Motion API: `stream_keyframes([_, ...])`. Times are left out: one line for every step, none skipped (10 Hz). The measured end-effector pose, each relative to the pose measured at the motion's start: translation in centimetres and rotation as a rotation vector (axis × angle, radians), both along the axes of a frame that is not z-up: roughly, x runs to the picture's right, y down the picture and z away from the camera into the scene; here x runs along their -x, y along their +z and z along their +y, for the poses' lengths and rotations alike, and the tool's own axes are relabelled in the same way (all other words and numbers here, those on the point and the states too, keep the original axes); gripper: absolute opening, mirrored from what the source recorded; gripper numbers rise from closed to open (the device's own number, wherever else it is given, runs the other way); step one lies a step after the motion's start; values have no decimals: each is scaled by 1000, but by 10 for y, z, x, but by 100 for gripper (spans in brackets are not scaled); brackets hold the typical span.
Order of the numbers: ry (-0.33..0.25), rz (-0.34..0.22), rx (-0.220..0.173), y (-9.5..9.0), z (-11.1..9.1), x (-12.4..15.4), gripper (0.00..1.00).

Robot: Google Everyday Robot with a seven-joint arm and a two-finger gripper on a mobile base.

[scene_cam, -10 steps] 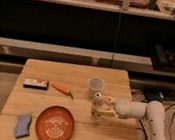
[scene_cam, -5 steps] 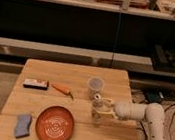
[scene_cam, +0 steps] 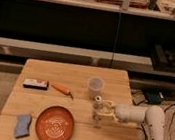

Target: Stand the bottle upright

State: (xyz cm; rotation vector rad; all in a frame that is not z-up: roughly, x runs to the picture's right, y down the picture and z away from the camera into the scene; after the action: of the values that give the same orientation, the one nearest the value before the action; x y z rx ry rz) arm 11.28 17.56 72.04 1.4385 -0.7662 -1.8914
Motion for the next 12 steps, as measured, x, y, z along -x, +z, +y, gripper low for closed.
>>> stream_keyframes([3,1,2,1,2,0,2])
stream_keyframes([7,5,3,3,3,-1,2])
stream_keyframes([9,10,3,4,4,-2,2])
stream_keyframes([14,14,1,5,6,-2,2])
stream_keyframes([23,18,-2,6,6,-3,2])
stream_keyframes([49,10,-8,6,6,-4,2])
stream_keyframes([74,0,-17,5,4,-7,2])
stream_keyframes([98,-11,-27,5,3,-8,2])
stream_keyframes([118,-21,-38,4,1,-8,2])
stream_keyframes([132,-31,-54,2,-1,-8,2])
stream_keyframes([130,-33,-62,2,-3,-6,2])
stream_keyframes([123,-34,-70,1,-4,-4,2])
